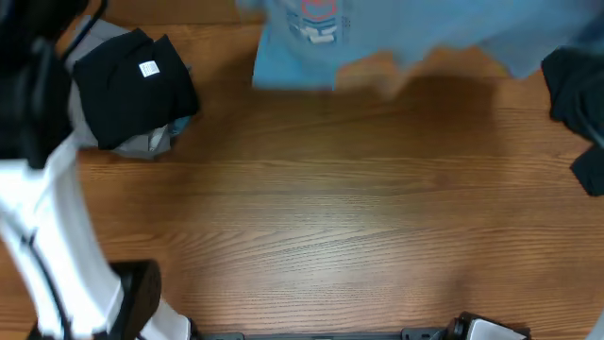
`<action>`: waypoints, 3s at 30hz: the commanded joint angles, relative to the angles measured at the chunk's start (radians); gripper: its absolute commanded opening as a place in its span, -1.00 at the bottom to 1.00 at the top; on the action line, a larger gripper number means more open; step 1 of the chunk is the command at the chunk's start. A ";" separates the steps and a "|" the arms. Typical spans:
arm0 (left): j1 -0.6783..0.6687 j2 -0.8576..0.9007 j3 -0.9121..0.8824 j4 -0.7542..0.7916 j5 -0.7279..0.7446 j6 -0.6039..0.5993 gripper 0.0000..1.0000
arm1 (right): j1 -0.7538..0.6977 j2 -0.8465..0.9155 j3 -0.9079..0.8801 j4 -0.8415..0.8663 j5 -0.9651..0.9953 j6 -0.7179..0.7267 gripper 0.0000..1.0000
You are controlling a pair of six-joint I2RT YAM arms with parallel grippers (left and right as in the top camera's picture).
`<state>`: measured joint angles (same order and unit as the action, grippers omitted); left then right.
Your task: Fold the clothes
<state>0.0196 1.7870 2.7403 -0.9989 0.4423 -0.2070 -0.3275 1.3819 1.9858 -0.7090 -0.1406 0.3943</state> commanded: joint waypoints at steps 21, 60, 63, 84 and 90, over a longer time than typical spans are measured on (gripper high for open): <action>-0.022 0.208 -0.568 -0.691 -0.275 0.214 -0.91 | -0.008 0.320 -0.320 -0.833 0.005 -0.144 -0.92; -0.024 -0.009 -1.296 -0.313 -0.330 0.140 0.14 | -0.092 0.424 -0.886 -0.121 -0.044 -0.043 0.05; -0.024 -0.009 -1.273 -0.286 -0.330 0.141 0.24 | -0.079 0.441 -0.916 -0.116 -0.048 -0.049 -0.07; -0.077 -0.008 -1.312 -0.023 -0.256 0.208 0.41 | -0.205 0.436 -0.665 -0.426 0.296 0.126 -0.29; -0.079 0.023 -1.416 0.076 -0.323 0.208 0.39 | -0.205 0.405 -0.577 -0.487 0.122 0.022 -0.30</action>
<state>-0.0593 1.7977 1.3838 -0.9417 0.1562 -0.0216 -0.5343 1.8225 1.3529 -1.1934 0.1146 0.4999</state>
